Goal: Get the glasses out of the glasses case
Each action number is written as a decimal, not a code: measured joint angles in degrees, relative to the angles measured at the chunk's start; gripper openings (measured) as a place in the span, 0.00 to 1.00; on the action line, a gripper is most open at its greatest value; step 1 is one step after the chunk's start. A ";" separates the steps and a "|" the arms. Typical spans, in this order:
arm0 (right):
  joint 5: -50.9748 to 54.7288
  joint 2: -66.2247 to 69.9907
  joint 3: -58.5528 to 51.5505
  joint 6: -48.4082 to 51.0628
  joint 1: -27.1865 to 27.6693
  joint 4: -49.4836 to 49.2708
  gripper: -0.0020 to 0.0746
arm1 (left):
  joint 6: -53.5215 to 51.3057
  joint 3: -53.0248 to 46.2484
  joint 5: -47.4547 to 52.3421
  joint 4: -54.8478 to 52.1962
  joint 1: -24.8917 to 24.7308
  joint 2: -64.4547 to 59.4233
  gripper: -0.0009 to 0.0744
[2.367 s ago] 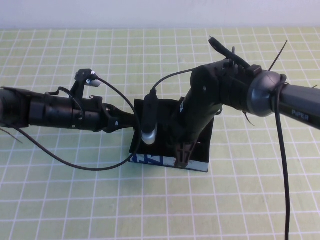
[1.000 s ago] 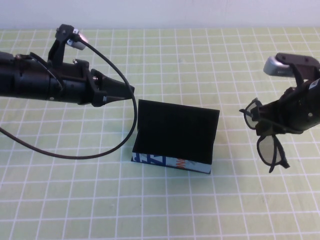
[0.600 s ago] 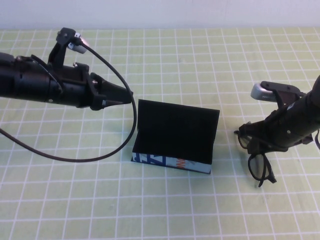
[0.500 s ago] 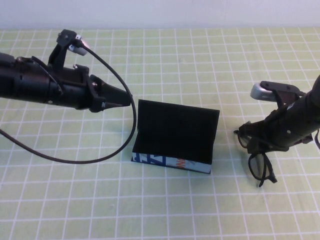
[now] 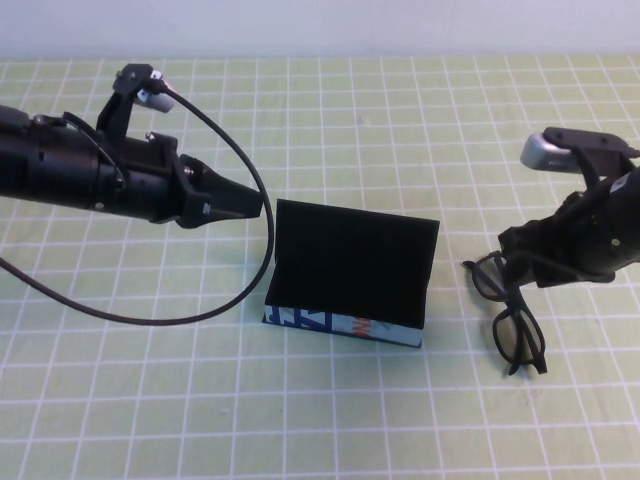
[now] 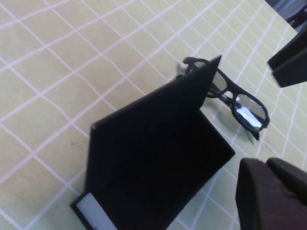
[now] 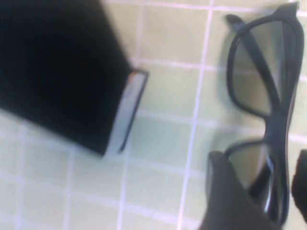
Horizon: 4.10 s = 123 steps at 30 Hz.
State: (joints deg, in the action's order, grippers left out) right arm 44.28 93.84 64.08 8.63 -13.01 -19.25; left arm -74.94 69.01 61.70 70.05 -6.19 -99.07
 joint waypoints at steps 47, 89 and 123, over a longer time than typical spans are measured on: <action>-17.62 -80.65 -35.87 2.44 0.23 -1.29 0.01 | 2.65 -69.09 -52.91 9.90 0.00 99.50 0.01; -37.41 -89.74 -60.47 2.44 9.62 6.30 0.00 | 2.57 -70.44 -60.81 10.18 0.00 99.73 0.01; -25.50 -94.32 -65.65 2.44 10.57 6.10 0.00 | 2.53 -70.44 -60.83 10.23 0.00 99.83 0.01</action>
State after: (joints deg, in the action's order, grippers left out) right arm 18.78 -0.48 -1.58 11.08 -2.44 -13.15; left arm -72.40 -1.44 0.87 80.28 -6.19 0.76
